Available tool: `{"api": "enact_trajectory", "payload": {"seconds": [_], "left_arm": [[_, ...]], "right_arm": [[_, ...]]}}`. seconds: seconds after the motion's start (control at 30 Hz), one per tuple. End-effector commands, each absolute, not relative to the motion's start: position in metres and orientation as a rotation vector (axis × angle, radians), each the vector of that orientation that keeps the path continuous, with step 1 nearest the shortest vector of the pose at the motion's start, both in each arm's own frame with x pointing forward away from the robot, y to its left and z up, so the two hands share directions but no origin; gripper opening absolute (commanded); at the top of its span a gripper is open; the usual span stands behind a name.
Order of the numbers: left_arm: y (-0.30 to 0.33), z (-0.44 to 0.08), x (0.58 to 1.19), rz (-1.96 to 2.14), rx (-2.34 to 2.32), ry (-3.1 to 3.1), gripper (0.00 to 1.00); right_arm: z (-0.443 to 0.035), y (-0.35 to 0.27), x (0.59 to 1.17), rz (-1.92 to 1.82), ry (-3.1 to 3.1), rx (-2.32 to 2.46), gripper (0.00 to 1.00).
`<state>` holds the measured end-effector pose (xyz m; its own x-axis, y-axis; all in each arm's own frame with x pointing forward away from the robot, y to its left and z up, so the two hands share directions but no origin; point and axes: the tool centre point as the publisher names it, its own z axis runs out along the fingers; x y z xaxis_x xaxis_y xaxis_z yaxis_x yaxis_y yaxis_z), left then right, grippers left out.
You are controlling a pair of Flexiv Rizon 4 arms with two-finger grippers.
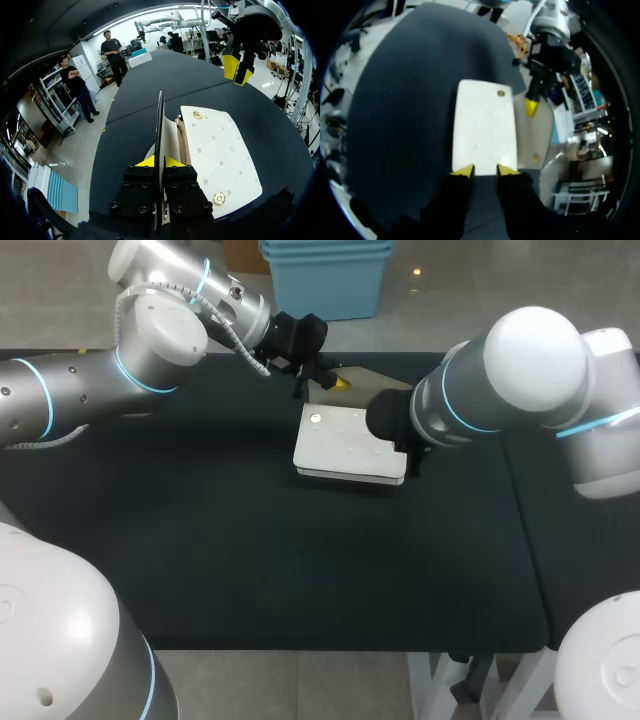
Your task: Pick up the bag, open it, inspect its contents, close it, and place it on the opposite side
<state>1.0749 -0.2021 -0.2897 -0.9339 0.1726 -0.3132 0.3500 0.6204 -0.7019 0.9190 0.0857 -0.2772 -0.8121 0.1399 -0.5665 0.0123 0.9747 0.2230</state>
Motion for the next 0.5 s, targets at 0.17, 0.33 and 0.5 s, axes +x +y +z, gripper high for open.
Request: {"api": "enact_trajectory", "payload": {"seconds": [0.17, 0.33, 0.5], "left_arm": [[-0.202, -0.267, 1.067, -1.198, 0.453, 2.572, 0.00], [-0.198, -0.249, 1.060, -1.169, 0.471, 2.532, 0.00], [-0.197, -0.240, 1.054, -1.173, 0.480, 2.515, 0.00]], "right_arm": [[-0.264, 0.090, 0.944, 0.270, 2.507, 0.088, 0.00], [-0.255, 0.093, 0.957, 0.231, 2.527, 0.076, 0.00], [-0.245, 0.098, 0.971, 0.206, 2.526, 0.047, 0.00]]}}
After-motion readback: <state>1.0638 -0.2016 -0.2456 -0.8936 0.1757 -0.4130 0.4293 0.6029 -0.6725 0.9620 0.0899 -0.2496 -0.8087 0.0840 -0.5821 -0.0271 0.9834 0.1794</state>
